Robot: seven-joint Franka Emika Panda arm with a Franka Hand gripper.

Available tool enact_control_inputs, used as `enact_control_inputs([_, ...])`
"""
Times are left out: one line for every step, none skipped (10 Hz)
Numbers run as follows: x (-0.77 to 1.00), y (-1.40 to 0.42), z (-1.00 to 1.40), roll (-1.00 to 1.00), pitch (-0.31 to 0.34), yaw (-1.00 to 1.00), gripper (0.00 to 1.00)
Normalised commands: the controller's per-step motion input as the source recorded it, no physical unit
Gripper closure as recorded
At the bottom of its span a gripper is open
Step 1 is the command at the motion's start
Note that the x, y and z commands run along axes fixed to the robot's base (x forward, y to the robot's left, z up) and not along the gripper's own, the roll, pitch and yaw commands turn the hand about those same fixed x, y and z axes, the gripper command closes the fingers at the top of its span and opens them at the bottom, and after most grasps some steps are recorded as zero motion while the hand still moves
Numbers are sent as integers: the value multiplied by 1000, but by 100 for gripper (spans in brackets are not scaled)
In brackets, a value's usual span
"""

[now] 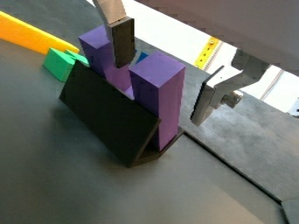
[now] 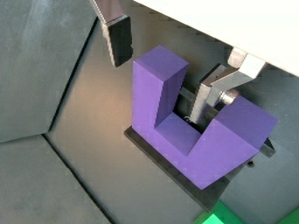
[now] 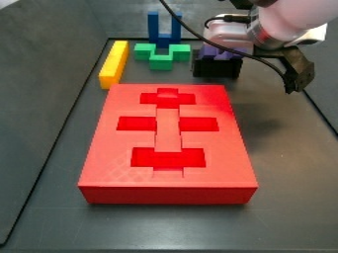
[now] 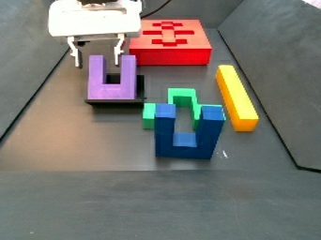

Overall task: Pick up the purple object. Move up. Place the purple object on the fixture. Regrasp the purple object. Move to above the board. Insert the purple object.
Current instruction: Regrasp the purple object.

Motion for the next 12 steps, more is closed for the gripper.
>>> enact_control_inputs([0, 0, -37, 0, 0, 0, 0])
enact_control_inputs([0, 129, -46, 0, 0, 0, 0])
enact_control_inputs([0, 0, 0, 9, 0, 0, 0])
enact_control_inputs([0, 0, 0, 0, 0, 0, 0])
enact_control_inputs([0, 0, 0, 0, 0, 0, 100])
enact_control_inputs([0, 0, 0, 0, 0, 0, 100])
enact_control_inputs([0, 0, 0, 0, 0, 0, 100])
enact_control_inputs([0, 0, 0, 0, 0, 0, 100])
enact_control_inputs([0, 0, 0, 0, 0, 0, 100])
enact_control_inputs([0, 0, 0, 0, 0, 0, 100])
enact_control_inputs([0, 0, 0, 0, 0, 0, 100])
enact_control_inputs([0, 0, 0, 0, 0, 0, 100])
